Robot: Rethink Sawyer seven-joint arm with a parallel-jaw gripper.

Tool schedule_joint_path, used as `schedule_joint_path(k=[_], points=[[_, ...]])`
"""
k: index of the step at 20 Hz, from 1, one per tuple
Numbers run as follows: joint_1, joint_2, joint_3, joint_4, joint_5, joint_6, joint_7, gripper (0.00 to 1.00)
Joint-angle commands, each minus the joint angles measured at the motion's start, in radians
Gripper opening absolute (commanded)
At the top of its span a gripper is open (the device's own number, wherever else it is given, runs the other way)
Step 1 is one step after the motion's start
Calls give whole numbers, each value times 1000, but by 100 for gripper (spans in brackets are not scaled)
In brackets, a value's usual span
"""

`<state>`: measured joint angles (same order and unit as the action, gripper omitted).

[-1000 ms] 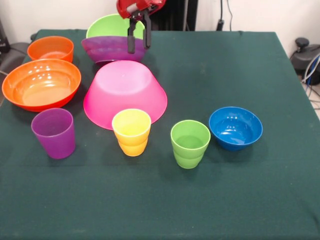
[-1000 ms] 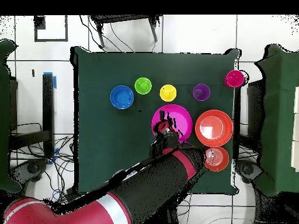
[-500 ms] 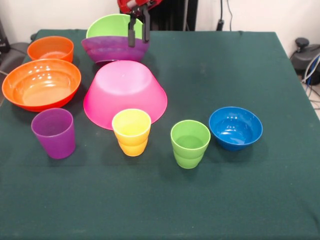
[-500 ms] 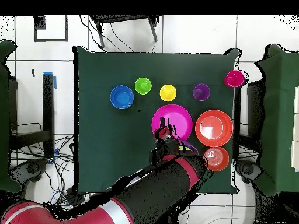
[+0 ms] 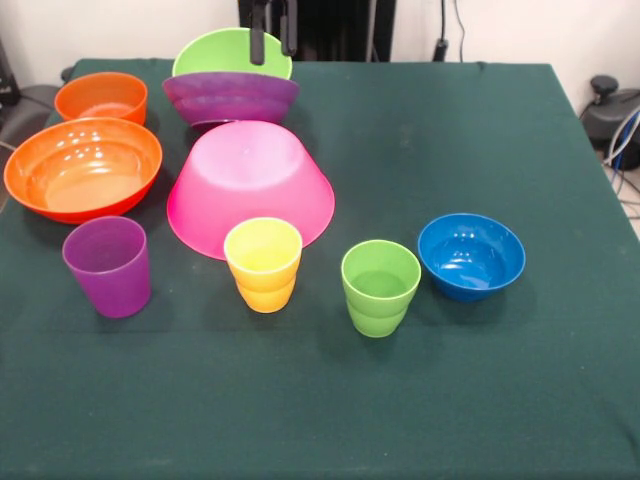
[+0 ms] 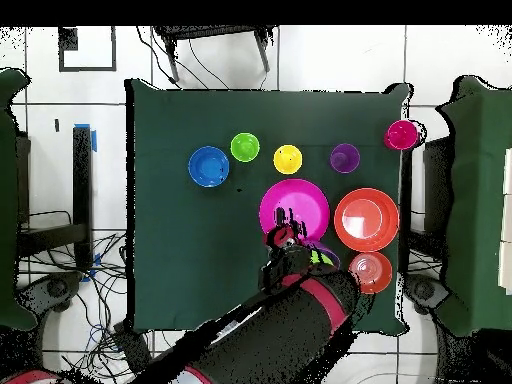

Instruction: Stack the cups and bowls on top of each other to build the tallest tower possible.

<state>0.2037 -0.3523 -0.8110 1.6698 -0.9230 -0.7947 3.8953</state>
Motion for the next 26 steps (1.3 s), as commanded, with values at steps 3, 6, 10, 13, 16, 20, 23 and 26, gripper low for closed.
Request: schedule_joint_path(k=[3,6,10,13,16,20,23,26], points=[[-75,24,214,49,21,84,-4,100],[-111,57,225,55,51,45,-65,100],[-143,94,235,70,104,-1,-136,100],[-153,118,239,78,147,-21,-173,100],[-154,138,240,79,171,-36,-193,100],[-153,155,237,79,191,-48,-203,100],[-148,152,233,76,177,-44,-190,100],[-139,142,228,83,172,-37,-180,100]])
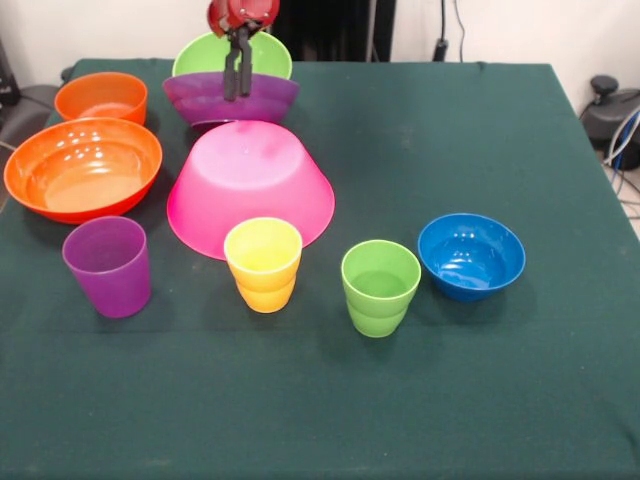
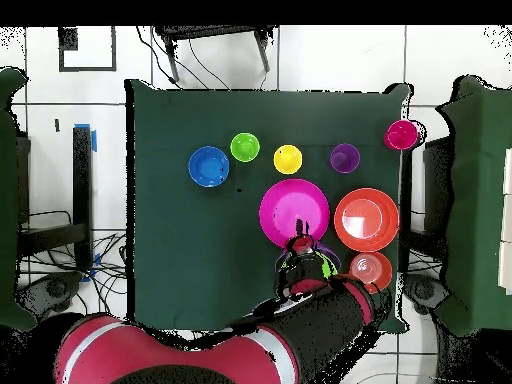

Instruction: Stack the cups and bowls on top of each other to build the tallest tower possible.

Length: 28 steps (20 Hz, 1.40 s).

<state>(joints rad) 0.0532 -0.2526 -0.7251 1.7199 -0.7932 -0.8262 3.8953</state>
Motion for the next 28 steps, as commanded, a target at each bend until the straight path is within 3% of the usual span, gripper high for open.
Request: schedule_joint_path(k=[1,9,17,28], points=[[16,31,141,35,27,4,-167,100],[54,-66,123,66,-78,70,-77,100],[53,-87,130,85,-87,79,-76,100],[11,0,141,117,8,-12,-187,100]])
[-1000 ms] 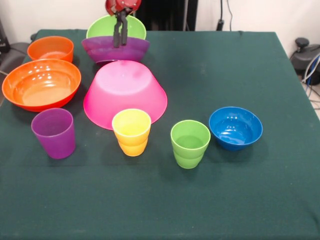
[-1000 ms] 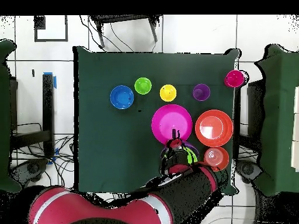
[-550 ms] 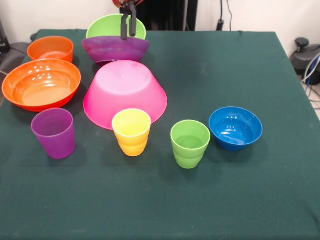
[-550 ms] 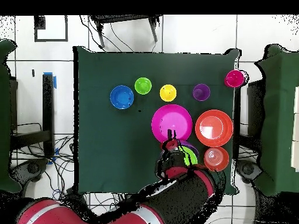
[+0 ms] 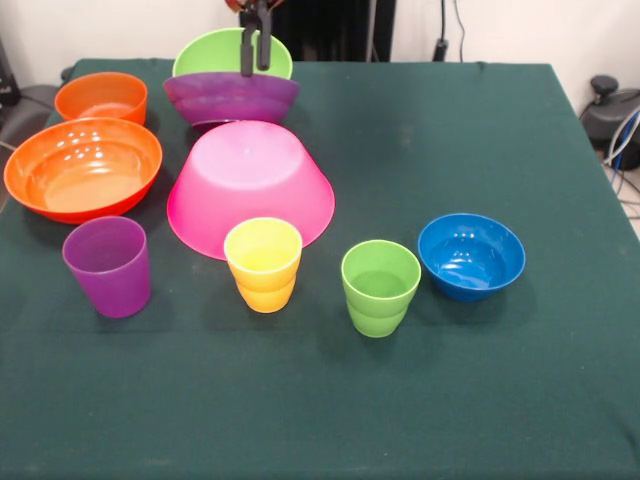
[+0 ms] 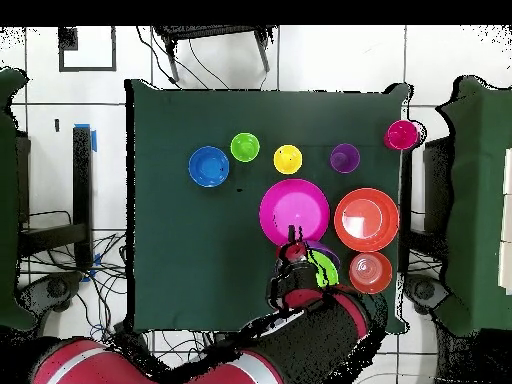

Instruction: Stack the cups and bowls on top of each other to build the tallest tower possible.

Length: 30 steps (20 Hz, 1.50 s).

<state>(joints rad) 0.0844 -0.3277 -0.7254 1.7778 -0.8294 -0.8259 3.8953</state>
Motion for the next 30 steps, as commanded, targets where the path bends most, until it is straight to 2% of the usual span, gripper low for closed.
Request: schedule_joint_path(k=[1,10,12,22,30], points=[[-22,84,138,68,54,-25,-198,100],[-18,124,126,105,108,-75,-235,100],[-11,118,120,110,103,-71,-227,100],[14,56,98,128,39,-36,-176,100],[41,-41,86,137,-69,29,-91,100]])
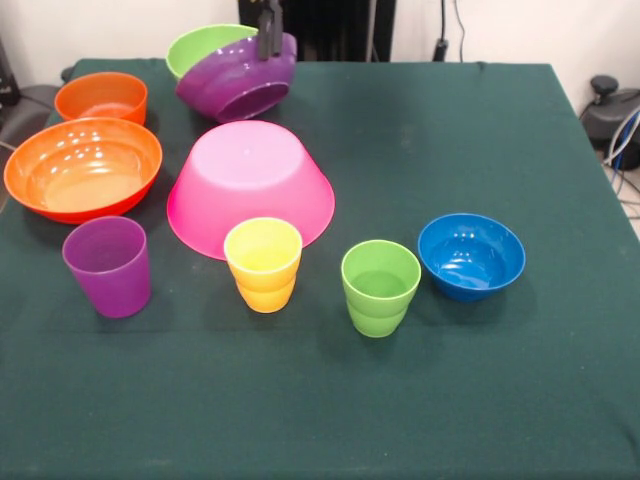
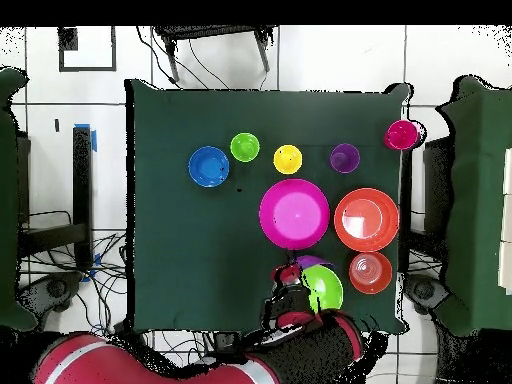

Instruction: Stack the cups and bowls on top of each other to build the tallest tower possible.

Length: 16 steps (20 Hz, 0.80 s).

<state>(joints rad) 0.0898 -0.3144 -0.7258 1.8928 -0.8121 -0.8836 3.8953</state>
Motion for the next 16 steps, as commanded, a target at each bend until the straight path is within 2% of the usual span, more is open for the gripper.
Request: schedule_joint_path(k=[1,9,14,16], points=[[39,-71,82,20,-113,97,-70,100],[54,-157,74,6,-255,157,44,100],[36,-168,85,3,-258,168,28,100],[19,-157,99,2,-229,165,-11,100]])
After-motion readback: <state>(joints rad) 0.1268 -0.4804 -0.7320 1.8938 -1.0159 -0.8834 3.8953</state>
